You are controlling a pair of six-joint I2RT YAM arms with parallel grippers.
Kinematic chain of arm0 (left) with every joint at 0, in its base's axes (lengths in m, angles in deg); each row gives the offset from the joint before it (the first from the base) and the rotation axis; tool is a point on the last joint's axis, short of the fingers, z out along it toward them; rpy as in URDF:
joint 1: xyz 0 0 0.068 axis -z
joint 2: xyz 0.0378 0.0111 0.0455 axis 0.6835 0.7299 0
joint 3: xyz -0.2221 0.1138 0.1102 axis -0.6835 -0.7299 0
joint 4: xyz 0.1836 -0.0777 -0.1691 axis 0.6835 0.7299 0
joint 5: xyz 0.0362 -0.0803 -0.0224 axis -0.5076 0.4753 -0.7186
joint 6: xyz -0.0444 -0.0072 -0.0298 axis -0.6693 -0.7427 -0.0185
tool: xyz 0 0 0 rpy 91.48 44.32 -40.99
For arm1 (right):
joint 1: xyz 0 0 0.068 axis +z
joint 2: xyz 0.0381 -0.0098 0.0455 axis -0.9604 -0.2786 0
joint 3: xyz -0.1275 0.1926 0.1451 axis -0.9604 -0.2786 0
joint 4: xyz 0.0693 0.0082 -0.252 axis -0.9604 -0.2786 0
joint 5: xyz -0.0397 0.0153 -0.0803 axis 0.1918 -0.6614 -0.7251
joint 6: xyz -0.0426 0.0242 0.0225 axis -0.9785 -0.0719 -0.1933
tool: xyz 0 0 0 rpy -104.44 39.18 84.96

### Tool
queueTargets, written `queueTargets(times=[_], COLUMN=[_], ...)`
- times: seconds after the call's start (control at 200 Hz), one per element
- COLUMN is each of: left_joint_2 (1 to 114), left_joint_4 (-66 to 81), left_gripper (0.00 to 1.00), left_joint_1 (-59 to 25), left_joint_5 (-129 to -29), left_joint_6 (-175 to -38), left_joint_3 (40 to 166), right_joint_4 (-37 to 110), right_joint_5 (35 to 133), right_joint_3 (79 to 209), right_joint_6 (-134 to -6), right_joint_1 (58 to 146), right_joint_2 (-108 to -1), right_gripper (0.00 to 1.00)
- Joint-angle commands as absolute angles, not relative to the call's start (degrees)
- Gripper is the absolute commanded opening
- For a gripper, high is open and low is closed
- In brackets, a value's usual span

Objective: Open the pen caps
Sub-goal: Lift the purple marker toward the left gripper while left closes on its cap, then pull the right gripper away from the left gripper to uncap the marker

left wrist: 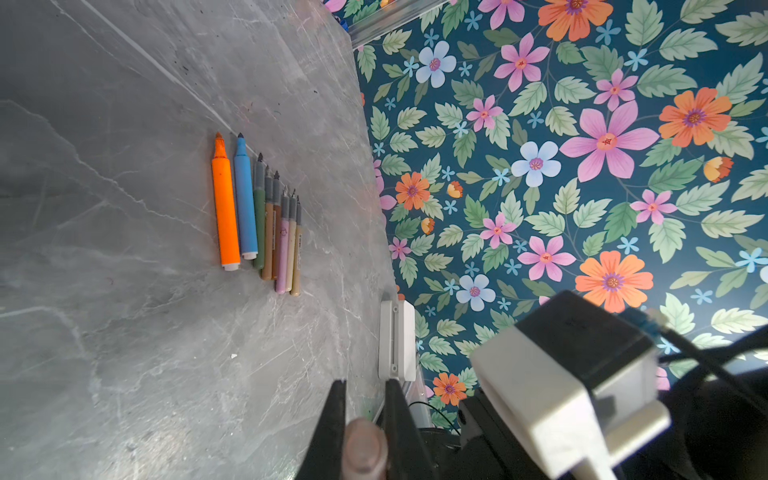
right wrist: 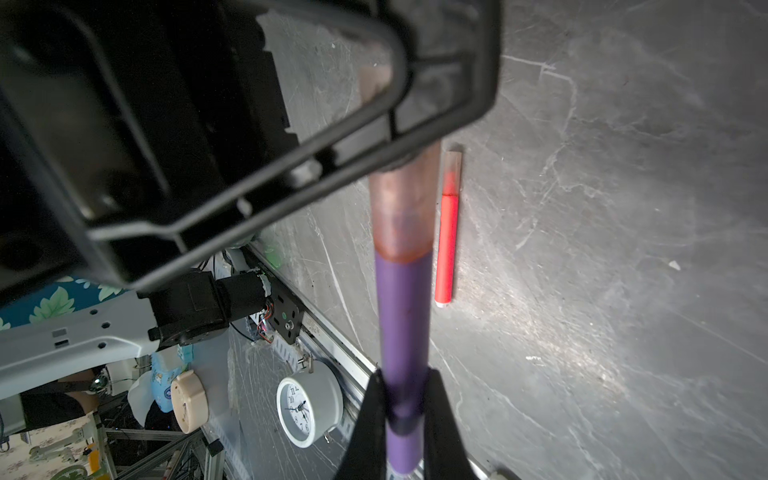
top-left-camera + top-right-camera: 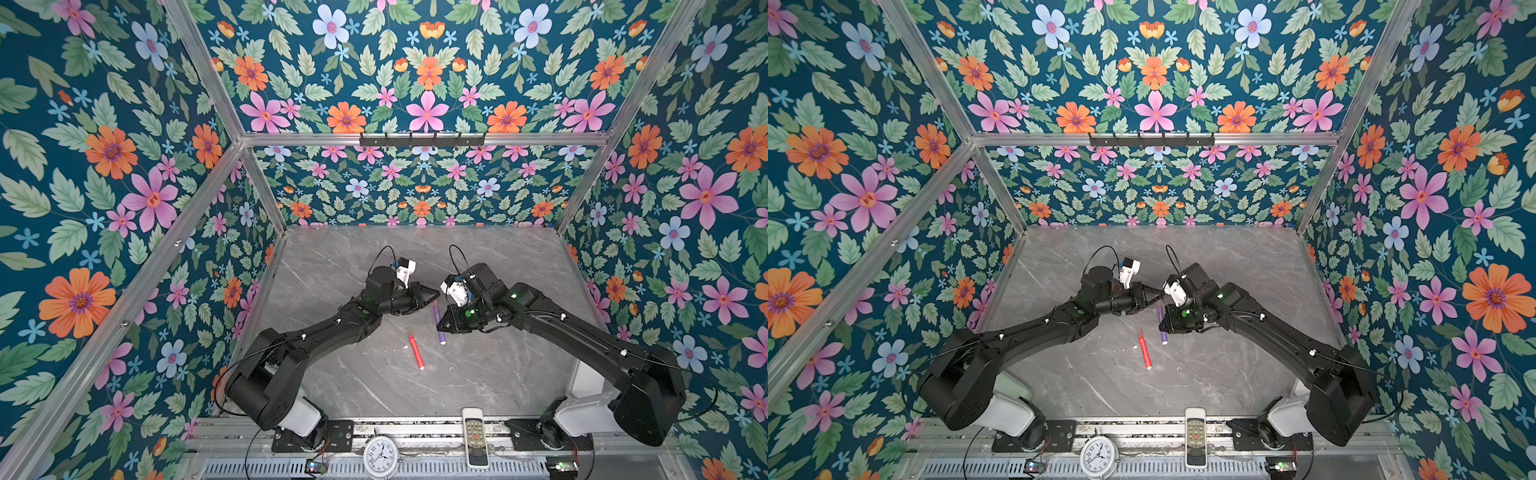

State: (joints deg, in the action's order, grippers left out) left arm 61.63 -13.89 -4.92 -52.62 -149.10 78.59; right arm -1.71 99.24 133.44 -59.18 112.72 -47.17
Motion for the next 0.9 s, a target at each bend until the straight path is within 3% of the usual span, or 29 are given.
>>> queueTargets(times=[0.0, 0.08, 0.25, 0.65, 0.68, 0.79, 0.895], left_joint_2=[61.27, 61.28, 61.79, 61.89, 61.92, 61.84, 61.58], left_joint_4=[-14.75, -14.73, -15.57, -15.89, -15.89, -16.33, -16.41], left_gripper=[0.18, 0.28, 0.33, 0.0, 0.0, 0.0, 0.0], left_joint_1=[-4.87, -4.84, -4.88, -4.79, -4.8, -4.8, -4.73], left_joint_5=[-51.03, -51.19, -50.78, -50.64, -50.48, -49.98, -49.98], left_joint_6=[-148.64, -148.61, -149.29, -149.06, -149.05, -149.06, -149.06], left_joint_3=[78.52, 78.39, 78.3, 78.3, 78.4, 78.39, 78.22], right_joint_4=[0.19, 0.11, -0.39, -0.54, -0.5, -0.23, -0.22], right_joint_5=[98.13, 98.05, 97.87, 98.2, 98.3, 97.35, 96.71], right_joint_3=[133.99, 134.24, 134.52, 133.82, 133.82, 134.03, 135.38], right_joint_6=[-59.16, -59.3, -59.68, -59.79, -59.85, -59.75, -59.13], right_joint_1=[112.75, 112.76, 112.76, 112.74, 112.75, 112.76, 112.0], right_joint_2=[-47.52, -47.76, -47.89, -47.52, -47.49, -47.6, -49.12], right_gripper=[0.03, 0.02, 0.0, 0.0, 0.02, 0.29, 0.32])
